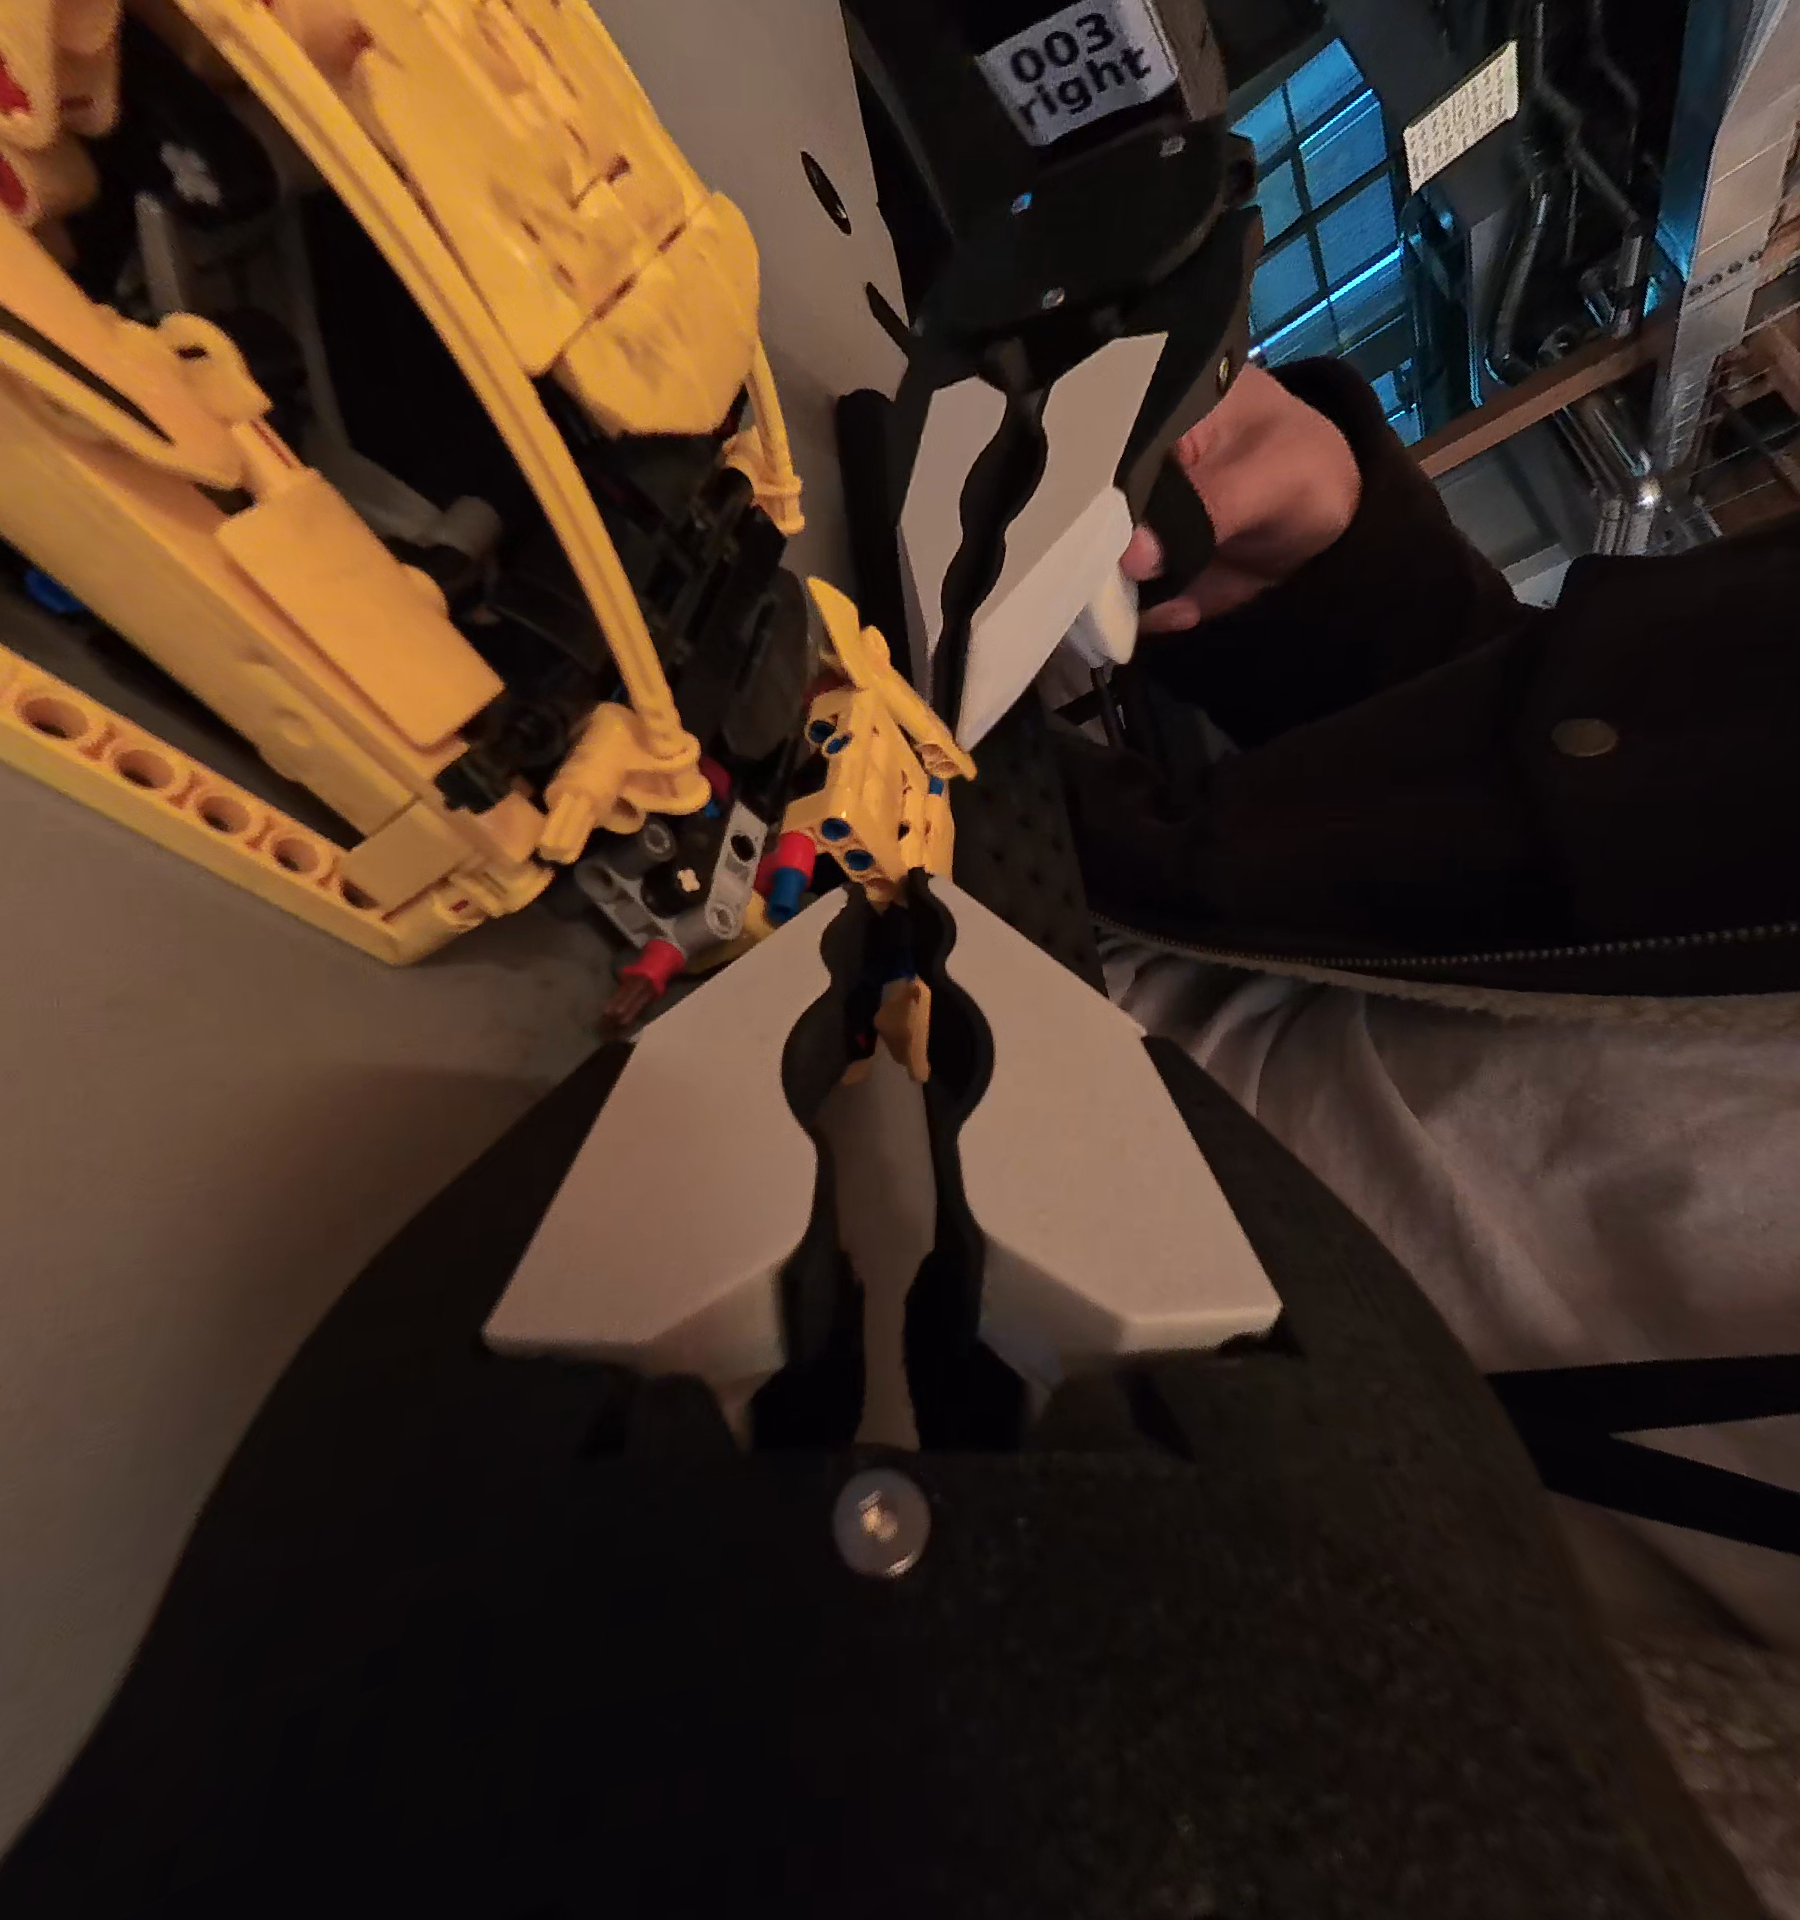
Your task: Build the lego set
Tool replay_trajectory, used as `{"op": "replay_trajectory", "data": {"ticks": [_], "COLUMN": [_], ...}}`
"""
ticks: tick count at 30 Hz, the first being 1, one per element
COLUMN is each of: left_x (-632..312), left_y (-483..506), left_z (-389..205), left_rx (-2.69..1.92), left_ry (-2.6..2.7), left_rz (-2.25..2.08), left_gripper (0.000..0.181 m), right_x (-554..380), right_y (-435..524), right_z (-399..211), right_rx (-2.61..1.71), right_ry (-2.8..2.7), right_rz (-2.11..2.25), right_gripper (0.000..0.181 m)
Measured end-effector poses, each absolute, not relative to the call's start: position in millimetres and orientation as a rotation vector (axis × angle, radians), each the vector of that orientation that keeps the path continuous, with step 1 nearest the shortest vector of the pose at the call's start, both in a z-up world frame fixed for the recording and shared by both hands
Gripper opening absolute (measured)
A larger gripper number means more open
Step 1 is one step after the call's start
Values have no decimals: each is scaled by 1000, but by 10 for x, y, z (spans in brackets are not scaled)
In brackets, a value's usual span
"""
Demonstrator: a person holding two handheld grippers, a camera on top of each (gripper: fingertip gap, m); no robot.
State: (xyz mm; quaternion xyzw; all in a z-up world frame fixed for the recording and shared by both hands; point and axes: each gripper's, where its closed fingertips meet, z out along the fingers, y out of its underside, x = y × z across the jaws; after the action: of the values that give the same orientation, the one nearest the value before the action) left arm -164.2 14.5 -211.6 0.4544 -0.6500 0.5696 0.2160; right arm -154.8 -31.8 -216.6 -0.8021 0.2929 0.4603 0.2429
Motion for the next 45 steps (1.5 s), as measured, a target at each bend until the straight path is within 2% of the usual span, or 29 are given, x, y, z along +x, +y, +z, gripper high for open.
{"op": "replay_trajectory", "data": {"ticks": [13,23,28,31,35,38,45], "left_x": [-1624,-1601,-1615,-1616,-1621,-1625,-1613], "left_y": [161,167,170,169,168,166,165], "left_z": [-2121,-2121,-2121,-2122,-2122,-2123,-2125], "left_rx": [1274,1294,1284,1283,1280,1277,1285], "left_ry": [-1821,-1827,-1821,-1820,-1819,-1819,-1816], "left_rz": [1598,1613,1607,1607,1605,1603,1609], "left_gripper": [6,6,6,6,6,6,6], "right_x": [-1469,-1403,-1439,-1348,-1300,-1332,-1297], "right_y": [-266,-236,-239,-249,-139,-40,-35], "right_z": [-2163,-2167,-2139,-2107,-2127,-2146,-2157], "right_rx": [-2042,-2039,-2013,-2020,-2031,-1996,-1925], "right_ry": [1034,1102,1059,998,942,952,974], "right_rz": [1186,847,1021,1144,1300,1423,1289], "right_gripper": [1,2,4,18,23,8,7]}}
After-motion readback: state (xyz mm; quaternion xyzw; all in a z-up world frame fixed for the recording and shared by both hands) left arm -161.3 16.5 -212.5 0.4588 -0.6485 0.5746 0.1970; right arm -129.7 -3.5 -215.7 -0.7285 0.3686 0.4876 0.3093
